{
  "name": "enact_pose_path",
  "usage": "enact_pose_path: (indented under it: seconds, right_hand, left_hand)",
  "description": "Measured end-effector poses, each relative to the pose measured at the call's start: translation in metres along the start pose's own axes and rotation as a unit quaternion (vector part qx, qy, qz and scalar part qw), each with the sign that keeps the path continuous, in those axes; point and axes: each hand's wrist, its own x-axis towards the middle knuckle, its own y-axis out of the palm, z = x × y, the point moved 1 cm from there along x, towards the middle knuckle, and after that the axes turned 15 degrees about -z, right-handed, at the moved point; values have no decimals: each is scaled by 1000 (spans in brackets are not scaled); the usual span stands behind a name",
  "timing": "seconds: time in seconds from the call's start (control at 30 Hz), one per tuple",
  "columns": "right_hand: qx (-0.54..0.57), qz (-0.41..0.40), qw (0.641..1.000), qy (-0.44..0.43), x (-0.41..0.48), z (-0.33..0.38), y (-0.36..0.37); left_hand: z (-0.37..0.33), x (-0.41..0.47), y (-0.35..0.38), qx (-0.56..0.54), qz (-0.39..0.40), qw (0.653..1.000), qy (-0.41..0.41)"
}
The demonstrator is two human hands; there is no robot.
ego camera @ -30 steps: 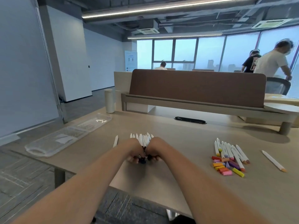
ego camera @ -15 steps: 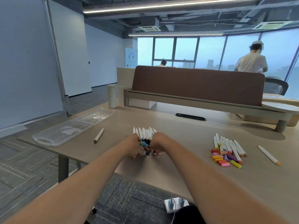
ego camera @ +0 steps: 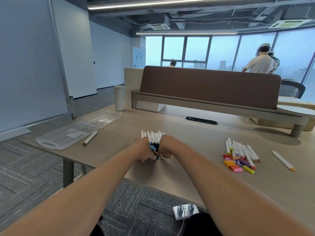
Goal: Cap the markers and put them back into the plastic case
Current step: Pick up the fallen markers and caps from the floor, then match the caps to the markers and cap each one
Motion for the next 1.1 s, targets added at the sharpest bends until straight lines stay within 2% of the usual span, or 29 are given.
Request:
enact_pose_path:
  seconds: [0.23,0.4,0.57,0.8,1.0,1.1]
  right_hand:
    - [-53,-4,998,-40,1,-3,3]
    - [-23,-13,998,-49,2,-4,5]
    - [2,-37,999,-18,1,-11,6]
    - [92,-134,986,33,3,-21,7]
    - [205,-224,949,87,-5,-41,-5]
    - [240,-249,934,92,-23,-63,-21]
  left_hand:
    - [-1,2,4,3,-13,1000,14]
    - [-2,2,7,-1,-31,999,12]
    - [1,4,7,-39,-37,999,-7]
    - [-3,1,2,-86,-115,990,-17]
    - [-34,-6,-14,-165,-180,969,-31]
    - [-64,-12,-17,-233,-178,956,-19]
